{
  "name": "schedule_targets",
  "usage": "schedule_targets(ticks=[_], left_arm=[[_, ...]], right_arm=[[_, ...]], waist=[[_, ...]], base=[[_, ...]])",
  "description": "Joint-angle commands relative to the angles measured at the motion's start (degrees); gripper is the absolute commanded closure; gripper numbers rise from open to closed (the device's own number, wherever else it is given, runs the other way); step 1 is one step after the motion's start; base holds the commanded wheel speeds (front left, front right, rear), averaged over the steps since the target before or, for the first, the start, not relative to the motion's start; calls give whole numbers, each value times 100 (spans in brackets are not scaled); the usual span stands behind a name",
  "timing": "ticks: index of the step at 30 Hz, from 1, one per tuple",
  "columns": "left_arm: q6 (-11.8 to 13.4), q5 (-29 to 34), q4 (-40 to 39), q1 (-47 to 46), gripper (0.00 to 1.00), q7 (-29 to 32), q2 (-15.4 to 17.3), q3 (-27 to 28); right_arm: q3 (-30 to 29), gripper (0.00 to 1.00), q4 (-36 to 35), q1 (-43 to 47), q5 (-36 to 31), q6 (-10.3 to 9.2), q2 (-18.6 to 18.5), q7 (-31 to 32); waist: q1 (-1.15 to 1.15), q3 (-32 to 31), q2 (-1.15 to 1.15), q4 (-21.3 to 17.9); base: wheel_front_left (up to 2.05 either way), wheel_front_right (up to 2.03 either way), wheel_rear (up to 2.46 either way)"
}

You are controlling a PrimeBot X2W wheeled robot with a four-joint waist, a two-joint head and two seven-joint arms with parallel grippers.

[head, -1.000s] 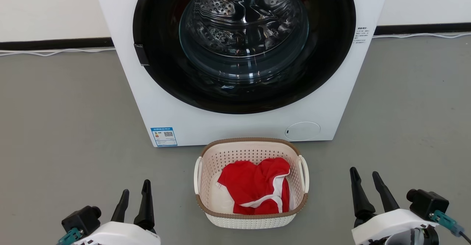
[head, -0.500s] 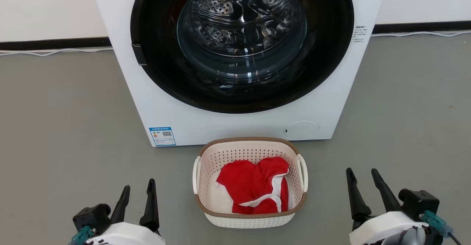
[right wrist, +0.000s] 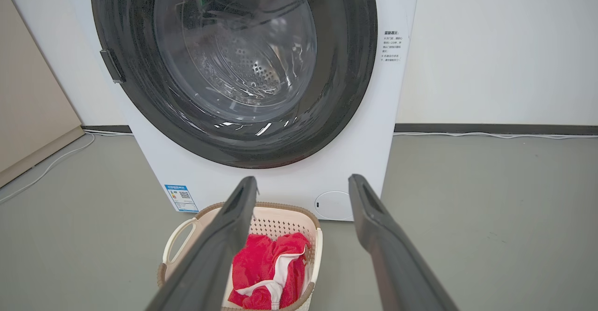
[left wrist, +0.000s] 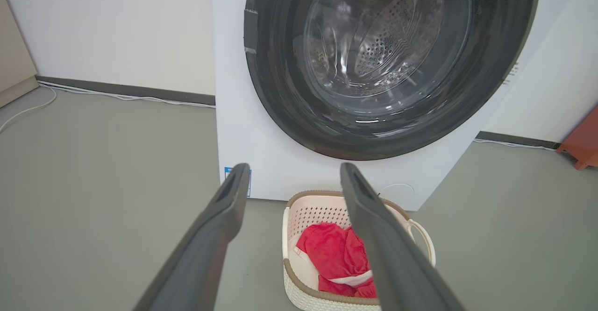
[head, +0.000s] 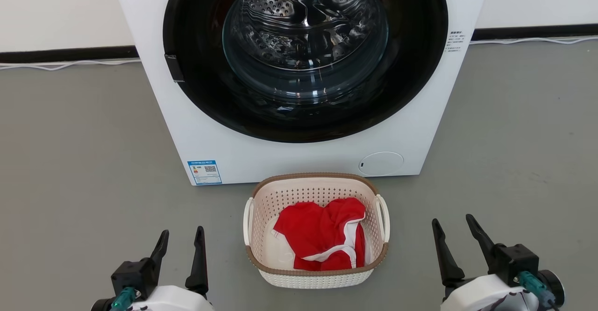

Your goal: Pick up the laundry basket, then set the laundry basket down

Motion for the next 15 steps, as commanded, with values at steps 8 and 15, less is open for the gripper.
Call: schedule_targets(ticks=[8, 15], left_arm=[[63, 321, -82, -201, 0, -127, 61, 140], [68, 310, -63, -208, 0, -127, 61, 121]], right_arm=[[115, 0, -102, -283, -365, 1, -54, -173], [117, 0, -105, -285, -340, 1, -54, -173]], waist=[[0, -3, 0, -9], [0, 8, 0, -8]], base=[[0, 0, 0], [0, 0, 0]])
